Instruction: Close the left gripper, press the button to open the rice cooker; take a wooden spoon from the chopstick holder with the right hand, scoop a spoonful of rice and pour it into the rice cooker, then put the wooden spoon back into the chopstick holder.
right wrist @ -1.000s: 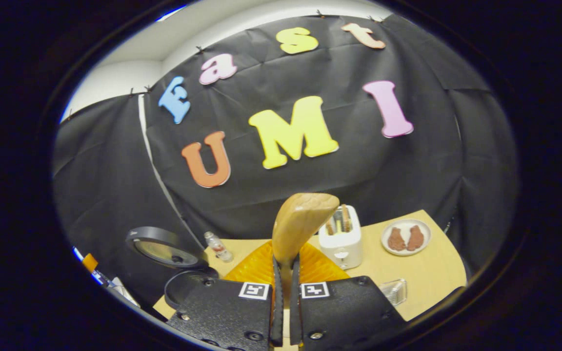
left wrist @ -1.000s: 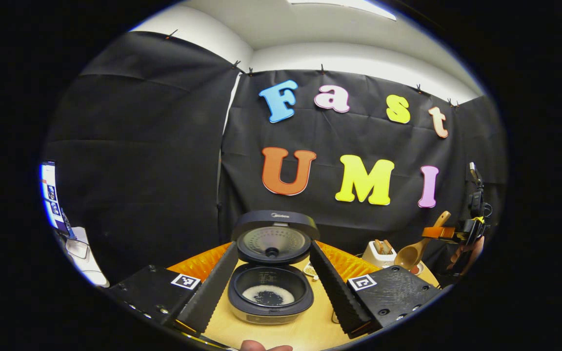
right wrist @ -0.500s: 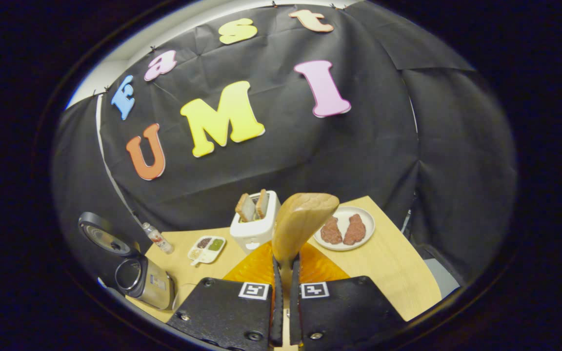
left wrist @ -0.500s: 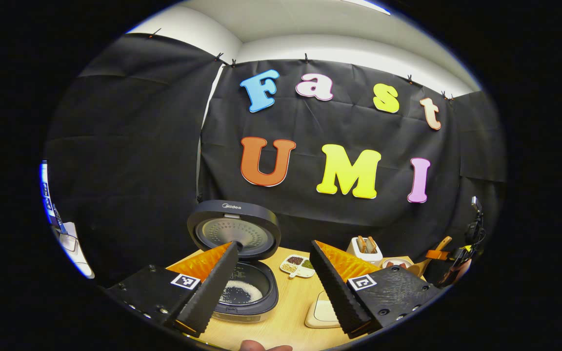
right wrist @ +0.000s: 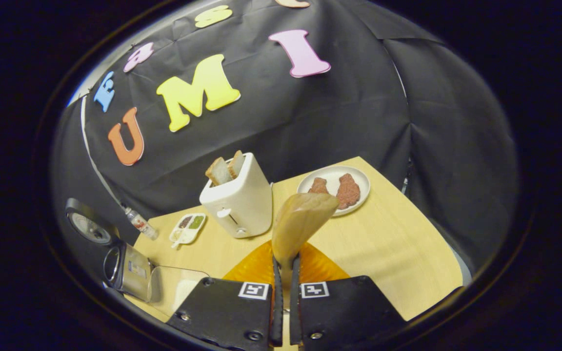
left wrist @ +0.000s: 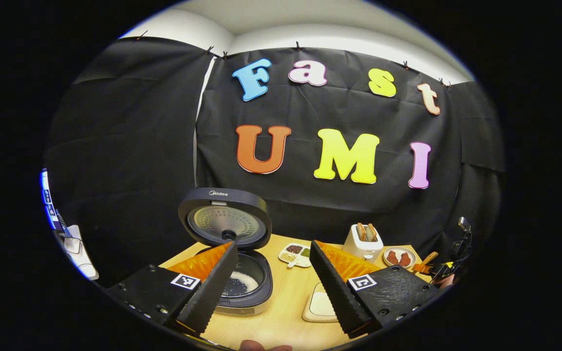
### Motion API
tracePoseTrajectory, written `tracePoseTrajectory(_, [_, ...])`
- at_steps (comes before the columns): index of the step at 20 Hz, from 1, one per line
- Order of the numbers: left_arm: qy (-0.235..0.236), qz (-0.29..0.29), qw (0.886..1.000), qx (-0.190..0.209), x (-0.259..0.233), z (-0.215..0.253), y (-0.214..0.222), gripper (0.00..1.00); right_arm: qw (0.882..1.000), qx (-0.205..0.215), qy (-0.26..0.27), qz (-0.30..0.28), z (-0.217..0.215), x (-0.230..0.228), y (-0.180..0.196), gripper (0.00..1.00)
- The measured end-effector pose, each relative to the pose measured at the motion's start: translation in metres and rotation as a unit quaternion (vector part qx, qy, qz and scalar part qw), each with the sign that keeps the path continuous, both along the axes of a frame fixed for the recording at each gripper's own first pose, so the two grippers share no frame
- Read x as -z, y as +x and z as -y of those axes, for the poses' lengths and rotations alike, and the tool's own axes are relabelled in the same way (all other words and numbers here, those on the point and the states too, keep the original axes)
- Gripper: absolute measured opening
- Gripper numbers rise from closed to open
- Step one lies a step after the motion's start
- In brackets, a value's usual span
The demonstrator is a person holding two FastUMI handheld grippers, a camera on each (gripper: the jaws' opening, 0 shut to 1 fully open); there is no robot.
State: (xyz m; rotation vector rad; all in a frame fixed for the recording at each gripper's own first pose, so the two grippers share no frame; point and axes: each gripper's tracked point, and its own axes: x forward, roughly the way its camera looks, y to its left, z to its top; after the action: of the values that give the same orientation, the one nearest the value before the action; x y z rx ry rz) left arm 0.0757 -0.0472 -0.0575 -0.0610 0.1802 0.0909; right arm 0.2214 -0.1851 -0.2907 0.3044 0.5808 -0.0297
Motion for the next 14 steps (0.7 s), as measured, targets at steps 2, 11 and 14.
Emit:
tracePoseTrajectory(2, [0.009, -0.002, 1.000, -0.002, -0.003, -0.002, 0.000, 0.95, 1.000, 0.001, 0.002, -0.001, 0.000, 0.010, 0.001, 0.12])
tracePoseTrajectory(11, [0.023, 0.028, 0.999, 0.001, -0.034, -0.019, 0.014, 0.95, 0.999, 0.008, 0.001, 0.033, 0.007, -0.018, -0.009, 0.39])
tracePoseTrajectory(14, [0.035, 0.052, 0.998, -0.002, -0.050, -0.034, 0.026, 0.95, 0.997, 0.015, -0.035, 0.069, 0.009, -0.059, -0.019, 0.61])
